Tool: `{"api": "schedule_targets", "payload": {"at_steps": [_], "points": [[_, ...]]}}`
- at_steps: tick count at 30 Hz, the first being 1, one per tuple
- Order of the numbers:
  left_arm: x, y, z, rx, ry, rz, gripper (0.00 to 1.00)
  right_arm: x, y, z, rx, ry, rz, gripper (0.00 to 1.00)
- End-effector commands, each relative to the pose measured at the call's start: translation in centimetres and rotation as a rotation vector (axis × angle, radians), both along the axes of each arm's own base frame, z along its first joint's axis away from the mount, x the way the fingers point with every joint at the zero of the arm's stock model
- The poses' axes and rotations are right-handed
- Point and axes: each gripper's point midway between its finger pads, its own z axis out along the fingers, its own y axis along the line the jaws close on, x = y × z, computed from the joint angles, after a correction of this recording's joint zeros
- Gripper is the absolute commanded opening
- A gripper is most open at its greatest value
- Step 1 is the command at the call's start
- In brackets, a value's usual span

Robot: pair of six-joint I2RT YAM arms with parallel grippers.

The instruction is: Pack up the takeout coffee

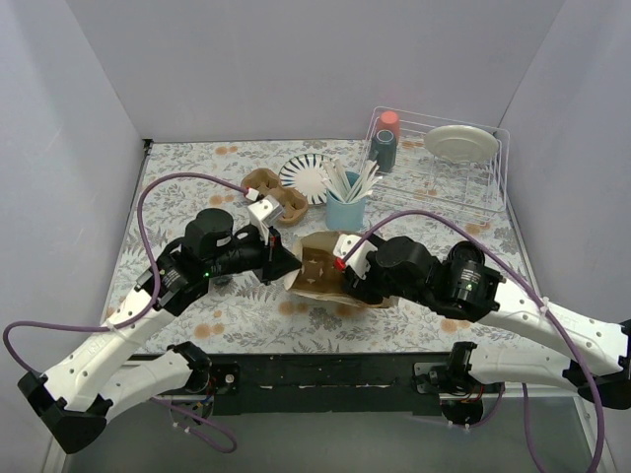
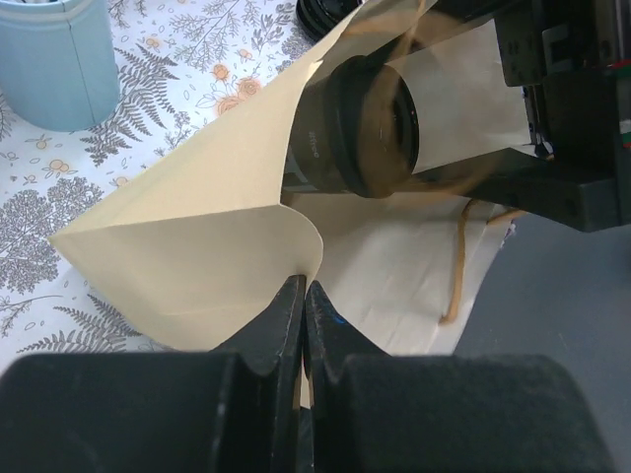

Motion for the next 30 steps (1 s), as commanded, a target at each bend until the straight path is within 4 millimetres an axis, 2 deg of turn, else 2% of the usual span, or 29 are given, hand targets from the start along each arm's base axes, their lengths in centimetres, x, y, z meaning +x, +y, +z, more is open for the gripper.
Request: {"api": "schedule_targets", "payload": {"at_steps": [1,4,8,13,17,18,19,20,22,23,26,30], "points": [[-0.6,0.3,0.0,-0.028,-0.019,-0.012,0.00,0.1,0.2,0.6,0.061,-0.030,0.003,0.25],[-1.2,0.3,-0.4,-0.038,-0.014,-0.029,0.00,0.1,0.1,-0.4,0.035,-0.025,0.001,0.25],[-1.7,0.4,-1.2,-0.032,0.030,-0.034,0.00,0.4,0.2,-0.7,0.029,-0.036,-0.009,0.25],[-2.5,0.8,-1.0,-0.057,0.049,-0.031,0.00,0.6,0.5,-1.4,-0.004,-0.065,-0.001,0.25],[-1.7,1.0,-0.9,-0.069,0.005,0.006,0.00,-0.2,1.8,-1.6,-0.035,-0.089,0.031,0.25],[-1.2,1.1,-0.8,-0.064,-0.001,0.028,0.03,-0.4,2.0,-1.6,-0.048,-0.089,0.039,0.25],[-0.8,1.1,-0.9,-0.053,0.005,0.053,0.15,-0.3,2.1,-2.4,-0.091,-0.093,0.027,0.25],[-0.1,1.7,-1.5,-0.025,0.032,0.118,0.20,-0.9,2.1,-2.9,-0.120,-0.091,0.037,0.25],[0.2,2.2,-1.4,-0.001,0.056,0.160,0.33,-0.9,2.0,-3.2,-0.134,-0.093,-0.002,0.24],[0.0,2.7,-2.1,0.029,0.100,0.185,0.36,-1.2,2.2,-3.2,-0.129,-0.091,-0.005,0.24],[-0.8,3.5,-1.7,0.038,0.157,0.214,0.44,-1.3,2.4,-3.3,-0.105,-0.086,-0.044,0.24],[-1.8,3.8,-1.7,0.042,0.233,0.226,0.45,-1.3,2.0,-3.9,-0.101,-0.091,-0.072,0.24]]}}
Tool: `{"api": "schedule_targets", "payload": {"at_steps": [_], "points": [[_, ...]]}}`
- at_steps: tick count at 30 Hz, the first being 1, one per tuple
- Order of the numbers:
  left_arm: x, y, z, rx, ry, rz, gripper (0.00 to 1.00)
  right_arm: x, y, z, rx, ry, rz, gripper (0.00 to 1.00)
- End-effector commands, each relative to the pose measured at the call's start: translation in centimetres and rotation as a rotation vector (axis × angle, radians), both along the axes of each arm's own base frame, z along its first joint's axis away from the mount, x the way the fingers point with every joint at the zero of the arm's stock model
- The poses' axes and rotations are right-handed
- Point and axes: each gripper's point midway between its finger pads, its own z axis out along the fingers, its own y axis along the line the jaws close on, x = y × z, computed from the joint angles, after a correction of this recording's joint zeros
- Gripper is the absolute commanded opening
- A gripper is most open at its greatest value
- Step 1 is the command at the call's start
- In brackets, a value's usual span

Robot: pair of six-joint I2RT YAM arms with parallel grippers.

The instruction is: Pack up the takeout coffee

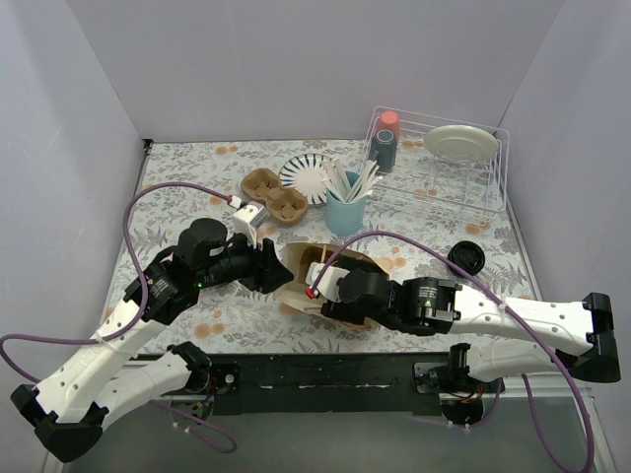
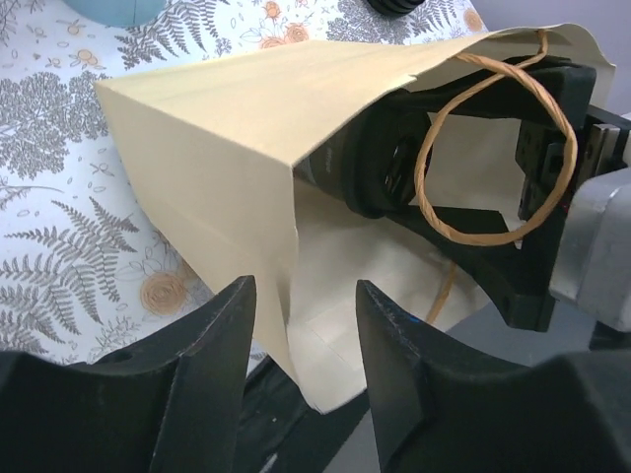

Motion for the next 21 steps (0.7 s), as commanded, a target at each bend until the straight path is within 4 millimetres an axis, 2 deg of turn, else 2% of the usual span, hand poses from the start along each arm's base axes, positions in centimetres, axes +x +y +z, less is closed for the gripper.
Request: {"api": "schedule_targets", "payload": {"at_steps": [1,11,12,13,16,19,21], "points": [[-1.0,1.0,0.6,0.001,0.083,0.052,0.45,0.8,-0.6,0.7,0.062,-0.045,-0.085,0.24],[-0.3,-0.4,-0.9,0.014,0.117,0.019,0.40,0.8,-3.0,0.4,0.069,-0.056,-0.133,0.24],[-0.3,-0.5,-0.7,0.008,0.108,0.009,0.37,0.7,-3.1,0.5,0.071,-0.051,-0.132,0.24],[-0.1,-0.8,-0.5,-0.004,0.094,-0.002,0.28,0.7,-3.4,0.3,0.060,-0.049,-0.133,0.24],[-0.5,-1.8,0.1,-0.044,0.067,-0.069,0.10,0.6,-3.7,0.4,0.052,-0.052,-0.122,0.24],[-0.8,-2.4,0.9,-0.089,0.029,-0.119,0.01,0.9,-3.1,1.1,0.039,-0.083,-0.090,0.25],[-1.2,-2.7,1.5,-0.119,0.004,-0.150,0.00,1.0,-2.6,1.0,-0.002,-0.091,-0.073,0.25]]}}
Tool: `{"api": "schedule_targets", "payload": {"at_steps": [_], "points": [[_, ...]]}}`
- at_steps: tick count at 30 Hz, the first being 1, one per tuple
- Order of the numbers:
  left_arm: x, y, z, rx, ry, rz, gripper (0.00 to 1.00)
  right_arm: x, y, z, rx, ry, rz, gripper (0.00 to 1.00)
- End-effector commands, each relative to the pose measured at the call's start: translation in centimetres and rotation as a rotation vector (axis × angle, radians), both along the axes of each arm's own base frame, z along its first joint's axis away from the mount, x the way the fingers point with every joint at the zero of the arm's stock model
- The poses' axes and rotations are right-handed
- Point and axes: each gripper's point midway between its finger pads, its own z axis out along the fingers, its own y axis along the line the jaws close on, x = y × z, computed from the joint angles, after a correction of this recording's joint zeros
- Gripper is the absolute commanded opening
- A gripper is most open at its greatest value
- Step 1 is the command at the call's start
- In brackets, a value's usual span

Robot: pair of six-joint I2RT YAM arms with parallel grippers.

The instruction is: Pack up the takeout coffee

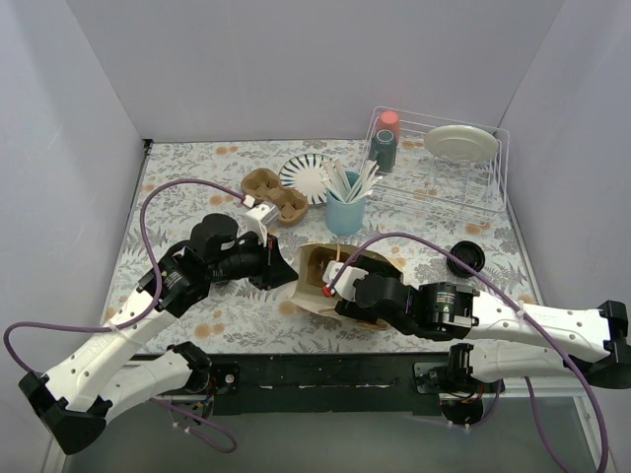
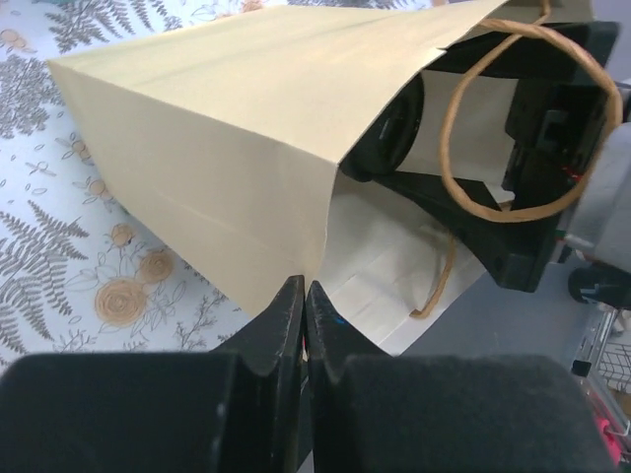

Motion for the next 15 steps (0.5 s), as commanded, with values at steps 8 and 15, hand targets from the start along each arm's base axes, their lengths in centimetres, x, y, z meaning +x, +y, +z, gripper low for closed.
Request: {"api": "schedule_targets", "payload": {"at_steps": [8,15], "points": [[-2.4,-1.6,0.3,-0.201,-0.143,-0.177,0.00,0.4,1.0,-0.5,-0.047,-0.030,0.022,0.24],[-3.6,-1.1,-0.3,-0.164,-0.171,-0.246,0.00,0.6,1.6,-1.0,-0.045,-0.048,0.050,0.23]]}}
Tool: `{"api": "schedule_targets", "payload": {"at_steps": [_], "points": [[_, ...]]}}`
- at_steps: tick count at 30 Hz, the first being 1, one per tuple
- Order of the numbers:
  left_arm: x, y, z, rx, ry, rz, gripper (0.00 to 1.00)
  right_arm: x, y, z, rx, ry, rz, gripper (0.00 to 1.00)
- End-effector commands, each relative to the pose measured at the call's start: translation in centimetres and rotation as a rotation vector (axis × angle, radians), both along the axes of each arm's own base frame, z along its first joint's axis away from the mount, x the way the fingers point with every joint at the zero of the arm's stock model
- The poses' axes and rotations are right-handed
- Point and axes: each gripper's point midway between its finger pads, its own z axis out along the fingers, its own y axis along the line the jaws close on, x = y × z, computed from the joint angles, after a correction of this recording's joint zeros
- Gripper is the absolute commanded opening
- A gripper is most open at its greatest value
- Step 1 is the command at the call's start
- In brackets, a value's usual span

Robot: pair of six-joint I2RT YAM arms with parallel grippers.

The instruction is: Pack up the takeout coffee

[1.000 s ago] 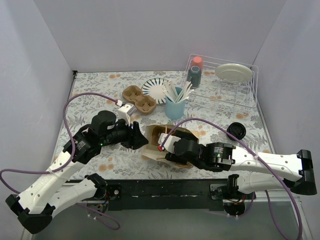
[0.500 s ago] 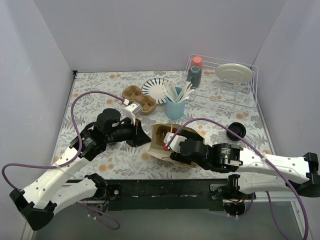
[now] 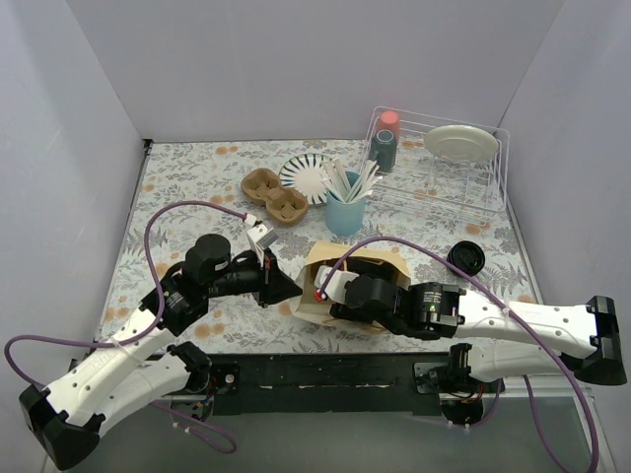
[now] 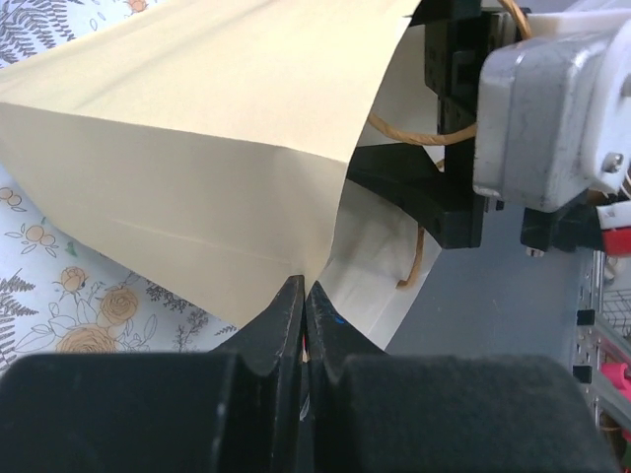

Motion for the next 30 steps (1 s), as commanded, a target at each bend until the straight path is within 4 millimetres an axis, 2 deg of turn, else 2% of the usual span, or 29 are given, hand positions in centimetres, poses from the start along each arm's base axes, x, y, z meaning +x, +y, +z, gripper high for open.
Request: {"api": "schedule_targets", "payload": {"at_steps": [1,8,11,16,19,24,30], "points": [[-1.3,0.0,1.3,-0.027,-0.073,-0.086,0.00,0.4,1.2,0.2,0.052,-0.040,0.013,0.22],[-1.7,0.1,1.4,-0.025,-0.070,-0.102,0.00,1.1,0.1,-2.2,0.012,-0.069,-0.052,0.20],[-2.0,-0.1,1.4,-0.024,-0.042,-0.118,0.00,1.1,-0.1,-2.1,0.039,-0.078,-0.041,0.21],[-1.8,0.1,1.5,-0.026,-0.056,-0.102,0.00,1.0,-0.6,-1.0,0.071,-0.087,-0.040,0.21],[-1.9,0.0,1.5,-0.032,-0.058,-0.111,0.00,1.1,-1.4,-1.3,0.050,-0.091,-0.051,0.21],[-1.5,0.0,0.5,-0.018,-0.054,-0.094,0.00,1.1,-1.4,-1.3,0.026,-0.103,-0.024,0.21],[-1.3,0.2,0.7,-0.018,-0.098,-0.096,0.00,0.8,-2.6,-1.9,-0.004,-0.082,-0.038,0.21]]}}
